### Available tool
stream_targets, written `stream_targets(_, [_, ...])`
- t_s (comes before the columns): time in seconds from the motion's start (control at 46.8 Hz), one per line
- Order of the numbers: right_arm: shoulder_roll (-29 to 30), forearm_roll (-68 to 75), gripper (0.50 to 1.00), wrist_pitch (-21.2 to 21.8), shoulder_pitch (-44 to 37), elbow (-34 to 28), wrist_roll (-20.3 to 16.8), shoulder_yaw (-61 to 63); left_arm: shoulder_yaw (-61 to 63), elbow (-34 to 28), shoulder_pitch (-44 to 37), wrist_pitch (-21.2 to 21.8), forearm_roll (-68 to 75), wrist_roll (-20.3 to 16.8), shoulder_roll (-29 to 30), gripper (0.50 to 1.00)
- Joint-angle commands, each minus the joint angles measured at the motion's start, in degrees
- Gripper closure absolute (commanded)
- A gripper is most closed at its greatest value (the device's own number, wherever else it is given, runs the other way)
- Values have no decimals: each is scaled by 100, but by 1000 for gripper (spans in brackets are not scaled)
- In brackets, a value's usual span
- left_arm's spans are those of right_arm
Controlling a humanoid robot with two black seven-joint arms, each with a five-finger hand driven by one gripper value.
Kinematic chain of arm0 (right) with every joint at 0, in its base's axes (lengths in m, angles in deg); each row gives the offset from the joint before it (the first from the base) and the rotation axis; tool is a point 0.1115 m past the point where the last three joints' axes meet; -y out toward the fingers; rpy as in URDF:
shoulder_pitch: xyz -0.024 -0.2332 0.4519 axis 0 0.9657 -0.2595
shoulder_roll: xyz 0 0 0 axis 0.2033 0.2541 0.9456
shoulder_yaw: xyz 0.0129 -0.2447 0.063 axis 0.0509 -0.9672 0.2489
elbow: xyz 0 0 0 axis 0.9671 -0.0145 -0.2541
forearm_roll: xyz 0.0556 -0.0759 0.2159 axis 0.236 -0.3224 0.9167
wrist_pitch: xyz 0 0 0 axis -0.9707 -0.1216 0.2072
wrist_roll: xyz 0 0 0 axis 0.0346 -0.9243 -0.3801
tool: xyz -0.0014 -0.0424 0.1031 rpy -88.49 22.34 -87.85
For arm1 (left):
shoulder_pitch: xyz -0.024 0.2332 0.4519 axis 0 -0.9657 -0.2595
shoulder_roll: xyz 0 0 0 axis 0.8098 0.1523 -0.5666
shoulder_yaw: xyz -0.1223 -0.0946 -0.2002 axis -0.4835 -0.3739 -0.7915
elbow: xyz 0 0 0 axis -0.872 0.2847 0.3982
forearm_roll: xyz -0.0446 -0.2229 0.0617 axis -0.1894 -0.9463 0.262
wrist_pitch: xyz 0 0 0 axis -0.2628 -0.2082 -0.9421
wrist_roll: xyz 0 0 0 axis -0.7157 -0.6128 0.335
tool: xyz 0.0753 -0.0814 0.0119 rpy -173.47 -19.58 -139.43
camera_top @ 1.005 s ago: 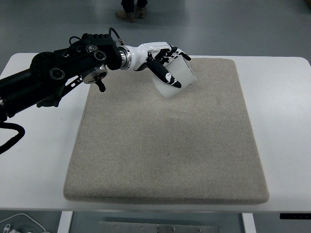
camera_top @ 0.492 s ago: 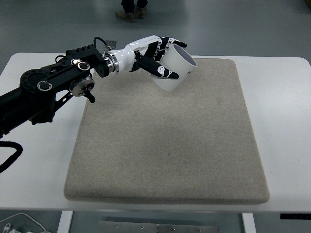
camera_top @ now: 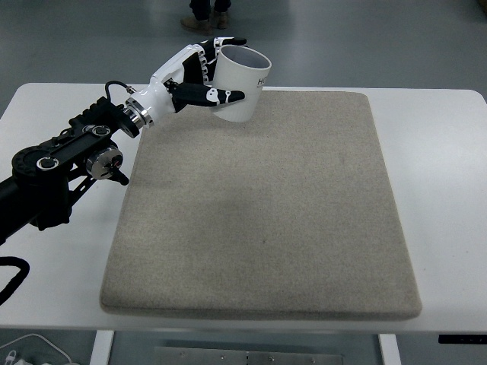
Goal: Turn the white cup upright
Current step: 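Lift the cup with the left hand and rotate it open end up, then lower the upright cup onto the pad with the left hand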
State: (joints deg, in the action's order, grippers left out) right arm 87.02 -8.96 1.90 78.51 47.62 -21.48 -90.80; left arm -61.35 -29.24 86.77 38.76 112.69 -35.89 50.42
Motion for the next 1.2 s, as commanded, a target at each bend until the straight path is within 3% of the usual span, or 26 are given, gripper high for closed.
stream_targets(0.0, [0, 0, 570, 0, 3, 0, -1, 0, -8, -119, -128, 34, 0, -387, -9, 939])
stream_targets(0.043, [0, 0, 570, 0, 3, 0, -1, 0, -8, -216, -163, 69, 0, -637, -18, 941])
stream_targets(0.321, [0, 0, 570, 0, 3, 0, -1, 0, 19, -954, -268, 87, 0, -637, -88, 939])
stream_targets(0.706, [0, 9, 570, 35, 3, 0, -1, 9, 36, -1517, -365, 96, 9, -637, -440, 922])
stream_targets(1.176, [0, 9, 570, 35, 3, 0, -1, 26, 107, -1561, -330, 500, 361, -637, -704, 909])
